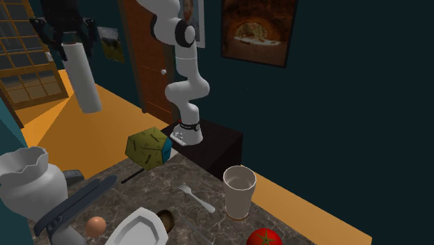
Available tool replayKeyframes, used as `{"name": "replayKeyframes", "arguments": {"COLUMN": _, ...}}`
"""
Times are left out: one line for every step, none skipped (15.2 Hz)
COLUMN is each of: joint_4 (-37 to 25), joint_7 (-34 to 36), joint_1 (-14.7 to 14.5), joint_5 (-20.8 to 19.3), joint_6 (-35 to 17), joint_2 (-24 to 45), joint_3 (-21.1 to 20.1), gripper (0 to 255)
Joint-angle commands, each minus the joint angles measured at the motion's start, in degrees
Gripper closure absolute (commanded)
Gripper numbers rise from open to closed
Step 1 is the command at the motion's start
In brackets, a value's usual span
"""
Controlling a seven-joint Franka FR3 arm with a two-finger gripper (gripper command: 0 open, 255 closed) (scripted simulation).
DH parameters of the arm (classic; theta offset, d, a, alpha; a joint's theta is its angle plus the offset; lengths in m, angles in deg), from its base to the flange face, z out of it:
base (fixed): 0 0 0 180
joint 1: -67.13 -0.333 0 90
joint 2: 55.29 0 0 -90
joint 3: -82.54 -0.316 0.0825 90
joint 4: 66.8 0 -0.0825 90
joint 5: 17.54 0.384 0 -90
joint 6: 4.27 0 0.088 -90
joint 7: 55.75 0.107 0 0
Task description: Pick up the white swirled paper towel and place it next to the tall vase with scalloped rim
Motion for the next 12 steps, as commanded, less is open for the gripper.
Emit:
{"name": "replayKeyframes", "arguments": {"joint_4": -3.9, "joint_7": -5.6, "joint_1": 5.7, "joint_5": 5.0, "joint_6": 1.3, "joint_2": 4.8, "joint_3": 2.1, "gripper": 255}}
{"name": "replayKeyframes", "arguments": {"joint_4": -6.4, "joint_7": -8.1, "joint_1": 9.4, "joint_5": 7.7, "joint_6": 2.3, "joint_2": 7.4, "joint_3": 2.5, "gripper": 255}}
{"name": "replayKeyframes", "arguments": {"joint_4": -9.2, "joint_7": -10.5, "joint_1": 13.6, "joint_5": 10.4, "joint_6": 3.4, "joint_2": 10.1, "joint_3": 2.5, "gripper": 255}}
{"name": "replayKeyframes", "arguments": {"joint_4": -12.5, "joint_7": -12.5, "joint_1": 18.2, "joint_5": 13.3, "joint_6": 4.7, "joint_2": 12.7, "joint_3": 2.1, "gripper": 255}}
{"name": "replayKeyframes", "arguments": {"joint_4": -16.4, "joint_7": -14.3, "joint_1": 23.2, "joint_5": 16.3, "joint_6": 6.4, "joint_2": 15.5, "joint_3": 1.4, "gripper": 255}}
{"name": "replayKeyframes", "arguments": {"joint_4": -21.5, "joint_7": -15.7, "joint_1": 29.1, "joint_5": 19.7, "joint_6": 8.5, "joint_2": 18.6, "joint_3": 0.3, "gripper": 255}}
{"name": "replayKeyframes", "arguments": {"joint_4": -29.3, "joint_7": -16.3, "joint_1": 37.0, "joint_5": 24.1, "joint_6": 11.8, "joint_2": 22.5, "joint_3": -1.9, "gripper": 255}}
{"name": "replayKeyframes", "arguments": {"joint_4": -22.4, "joint_7": -16.6, "joint_1": 31.8, "joint_5": 20.3, "joint_6": 8.2, "joint_2": 19.6, "joint_3": -1.0, "gripper": 255}}
{"name": "replayKeyframes", "arguments": {"joint_4": -17.9, "joint_7": -16.8, "joint_1": 28.1, "joint_5": 18.3, "joint_6": 5.8, "joint_2": 17.9, "joint_3": 0.5, "gripper": 255}}
{"name": "replayKeyframes", "arguments": {"joint_4": -14.3, "joint_7": -16.7, "joint_1": 25.2, "joint_5": 16.7, "joint_6": 3.8, "joint_2": 16.4, "joint_3": 1.4, "gripper": 255}}
{"name": "replayKeyframes", "arguments": {"joint_4": -11.2, "joint_7": -16.5, "joint_1": 22.7, "joint_5": 15.2, "joint_6": 1.9, "joint_2": 15.1, "joint_3": 2.1, "gripper": 255}}
{"name": "replayKeyframes", "arguments": {"joint_4": -8.4, "joint_7": -16.3, "joint_1": 20.5, "joint_5": 13.8, "joint_6": 0.3, "joint_2": 13.8, "joint_3": 2.7, "gripper": 255}}
